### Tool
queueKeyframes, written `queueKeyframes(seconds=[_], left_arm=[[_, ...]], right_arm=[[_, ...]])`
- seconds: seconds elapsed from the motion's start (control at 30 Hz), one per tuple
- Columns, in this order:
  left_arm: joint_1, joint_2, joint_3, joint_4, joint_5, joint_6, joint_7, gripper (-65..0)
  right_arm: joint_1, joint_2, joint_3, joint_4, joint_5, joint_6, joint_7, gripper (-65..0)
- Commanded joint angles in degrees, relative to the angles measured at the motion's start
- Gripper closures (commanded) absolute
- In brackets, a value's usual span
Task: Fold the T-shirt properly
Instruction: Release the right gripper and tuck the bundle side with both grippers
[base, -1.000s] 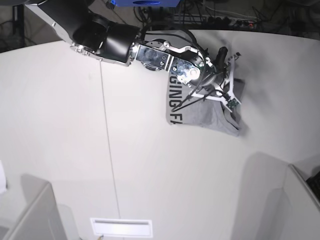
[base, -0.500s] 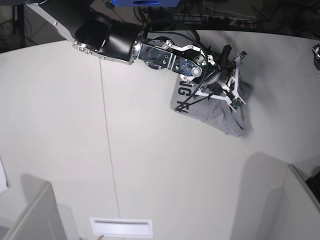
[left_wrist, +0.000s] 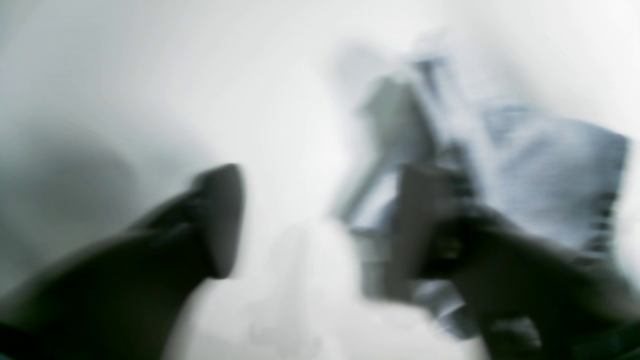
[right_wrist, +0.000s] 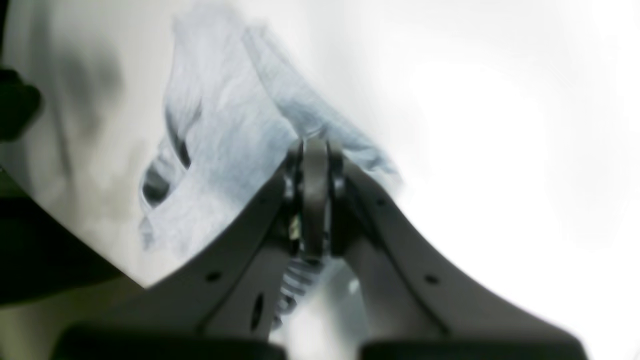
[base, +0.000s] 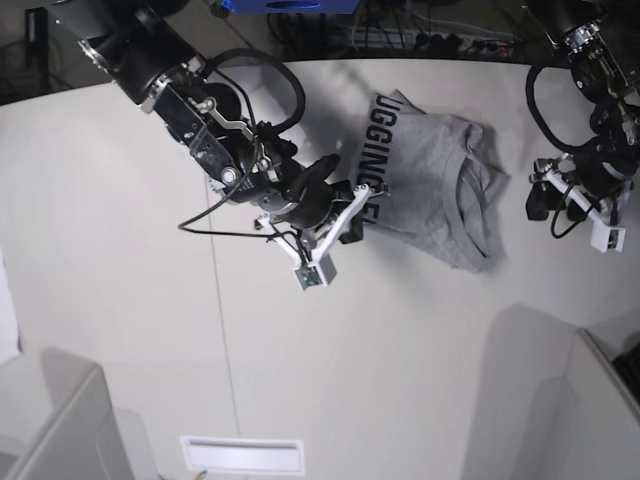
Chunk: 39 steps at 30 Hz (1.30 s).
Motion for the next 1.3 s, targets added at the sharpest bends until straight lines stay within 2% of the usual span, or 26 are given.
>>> queueKeyframes(seconds=[0.0,0.07,0.1,0.23,0.37,0.4,0.47,0.53,0.6,0.7,0.83,0.97,1.03,1.13,1.2,1.27], left_arm=[[-2.17,-0.34,2.04,0.87,-0.07,-0.06,-0.18,-25.0],[-4.10,0.01,6.34,0.43,0.20,-0.06,-0.09,-4.6],[-4.89,0.62,8.01,-0.89,0.20,-0.06,-0.18,0.0],[-7.71,1.50,13.64,-9.41,-0.07,-0.06,-0.53,0.0],[-9.20,1.59,15.22,-12.84,0.11,-0.06,-0.71,0.0],[-9.64,1.68,15.22,-12.49,0.11,-0.06,-0.71,-3.9],[-10.17,1.68,14.96,-12.49,0.11,-0.06,-0.71,-24.0],[-10.08,1.42,13.20,-12.23,-0.07,-0.06,-0.71,-47.1],[-9.90,1.42,11.00,-12.14,-0.07,-0.06,-0.71,-63.8],[-9.90,1.33,10.30,-14.16,0.28,-0.06,-0.71,-65.0],[-12.81,1.50,16.54,-19.00,0.28,-0.06,-0.89,-65.0],[-13.25,1.24,21.99,-24.97,0.37,0.20,-6.25,-65.0],[-12.98,-0.08,24.01,-27.35,0.37,0.20,-7.48,-65.0],[-14.48,-1.84,27.97,-30.07,0.37,0.20,-7.74,-47.1],[-15.97,-2.19,30.52,-30.86,0.37,0.20,-7.74,-31.8],[-17.29,-3.16,33.33,-30.86,0.37,0.20,-7.48,-13.5]], right_arm=[[0.90,0.00,0.94,0.97,-0.15,0.39,1.01,0.0],[0.02,1.14,1.21,1.15,-0.15,0.39,1.01,0.0],[-0.24,1.49,1.21,1.15,-0.15,0.39,1.01,0.0],[-2.26,1.85,1.38,1.23,-0.15,0.39,1.01,0.0],[-3.84,1.85,1.56,1.15,-0.15,0.39,1.01,0.0],[-3.93,2.20,1.56,1.23,-0.15,0.39,0.74,0.0],[-3.93,3.34,1.47,1.23,-0.15,0.39,0.74,0.0],[-4.11,3.52,1.30,1.32,-0.15,0.39,0.65,0.0],[-4.81,3.52,1.30,1.32,-0.15,0.39,0.65,0.0],[-5.51,3.52,1.47,1.15,-0.15,0.39,0.74,0.0],[-5.07,3.43,1.56,1.32,-0.15,0.39,0.65,0.0],[-5.34,3.34,1.56,1.41,-0.15,0.39,0.65,0.0],[-5.87,3.69,1.65,2.11,-0.15,0.30,0.65,0.0],[-5.60,3.96,2.88,2.46,-0.15,0.30,0.74,0.0],[-6.13,3.96,6.04,2.46,-0.15,0.30,0.57,0.0],[-7.71,3.96,9.56,2.29,-0.15,0.30,0.57,0.0]])
